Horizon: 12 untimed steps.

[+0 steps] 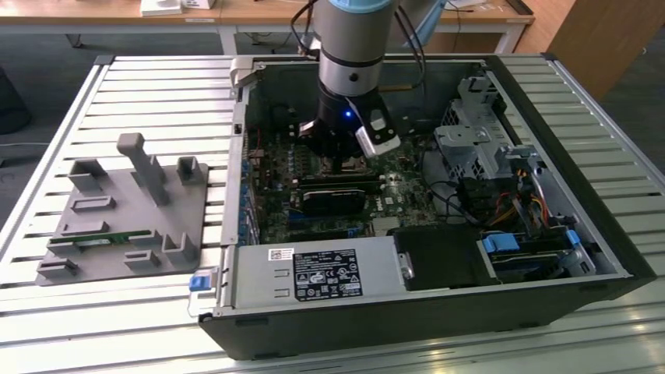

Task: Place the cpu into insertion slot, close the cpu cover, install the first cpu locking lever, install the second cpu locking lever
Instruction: 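Install the second cpu locking lever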

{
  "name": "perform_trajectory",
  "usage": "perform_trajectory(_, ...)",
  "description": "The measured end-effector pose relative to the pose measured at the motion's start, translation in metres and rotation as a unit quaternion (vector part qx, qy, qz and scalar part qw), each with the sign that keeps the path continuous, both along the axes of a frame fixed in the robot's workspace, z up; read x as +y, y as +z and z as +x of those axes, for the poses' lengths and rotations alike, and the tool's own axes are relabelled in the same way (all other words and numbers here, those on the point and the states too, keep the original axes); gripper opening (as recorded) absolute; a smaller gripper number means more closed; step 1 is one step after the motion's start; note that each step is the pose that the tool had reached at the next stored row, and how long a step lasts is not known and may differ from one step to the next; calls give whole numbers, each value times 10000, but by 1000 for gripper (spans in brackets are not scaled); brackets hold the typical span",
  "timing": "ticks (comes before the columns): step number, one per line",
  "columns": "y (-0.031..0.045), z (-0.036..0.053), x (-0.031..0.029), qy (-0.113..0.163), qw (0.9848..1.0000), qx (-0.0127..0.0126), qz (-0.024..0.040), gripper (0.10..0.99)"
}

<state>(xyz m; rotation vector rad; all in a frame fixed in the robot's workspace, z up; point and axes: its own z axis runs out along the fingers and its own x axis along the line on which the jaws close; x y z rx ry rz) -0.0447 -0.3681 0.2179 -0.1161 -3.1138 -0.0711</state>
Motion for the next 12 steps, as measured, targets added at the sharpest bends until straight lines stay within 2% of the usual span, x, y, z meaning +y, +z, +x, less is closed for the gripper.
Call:
perform_trajectory(9, -1, -89, -113, 0, 9996, -2, 276, 106)
perform_trajectory(12, -33, -99, -123, 0, 9994, -2, 333, 106)
